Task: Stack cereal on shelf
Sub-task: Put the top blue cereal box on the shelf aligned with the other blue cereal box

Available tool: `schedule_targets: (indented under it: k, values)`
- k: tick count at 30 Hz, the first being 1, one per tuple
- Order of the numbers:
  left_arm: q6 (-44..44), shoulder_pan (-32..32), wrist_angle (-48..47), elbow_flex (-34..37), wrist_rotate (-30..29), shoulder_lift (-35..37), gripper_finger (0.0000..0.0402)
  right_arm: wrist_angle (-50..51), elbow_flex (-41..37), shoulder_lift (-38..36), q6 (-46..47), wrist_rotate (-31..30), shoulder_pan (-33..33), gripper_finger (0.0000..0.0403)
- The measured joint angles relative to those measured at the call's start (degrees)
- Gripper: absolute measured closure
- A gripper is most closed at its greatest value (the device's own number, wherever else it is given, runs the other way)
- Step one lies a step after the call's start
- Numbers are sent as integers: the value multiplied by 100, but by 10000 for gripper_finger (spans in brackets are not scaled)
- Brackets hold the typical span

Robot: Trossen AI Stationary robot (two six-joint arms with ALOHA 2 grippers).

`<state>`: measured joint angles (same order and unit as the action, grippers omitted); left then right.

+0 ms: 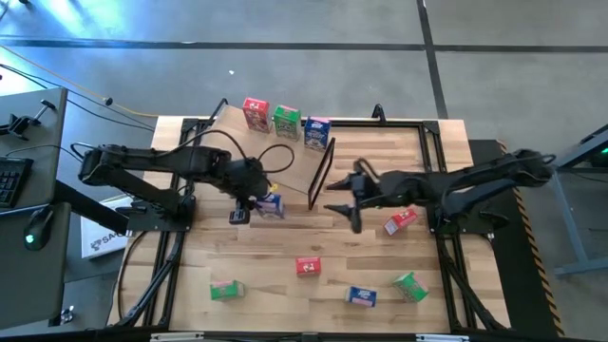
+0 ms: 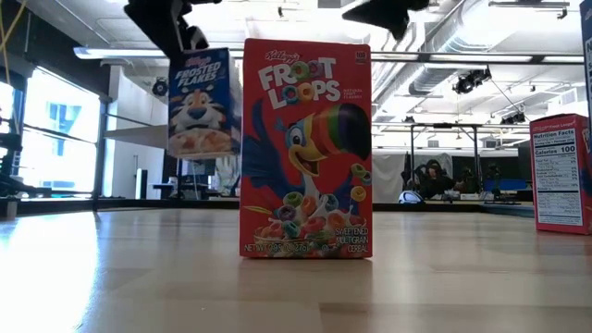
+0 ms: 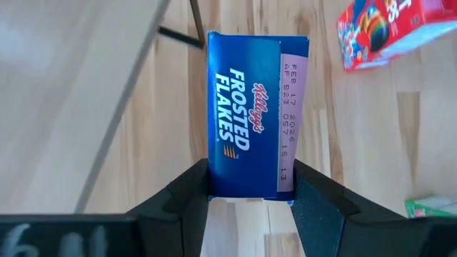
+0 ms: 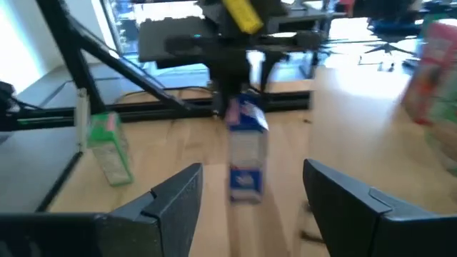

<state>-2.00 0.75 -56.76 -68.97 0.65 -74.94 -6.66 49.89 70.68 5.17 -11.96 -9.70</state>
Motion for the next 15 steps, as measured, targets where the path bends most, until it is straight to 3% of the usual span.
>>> schedule_targets:
  k: [8, 15]
  values:
    - [42, 1, 8, -353, -7, -4, 247, 1182, 1804, 1495, 100, 323, -100, 169]
    - [38, 2, -14, -357, 14, -6, 247, 1848, 2876, 2288, 97, 312, -32, 169]
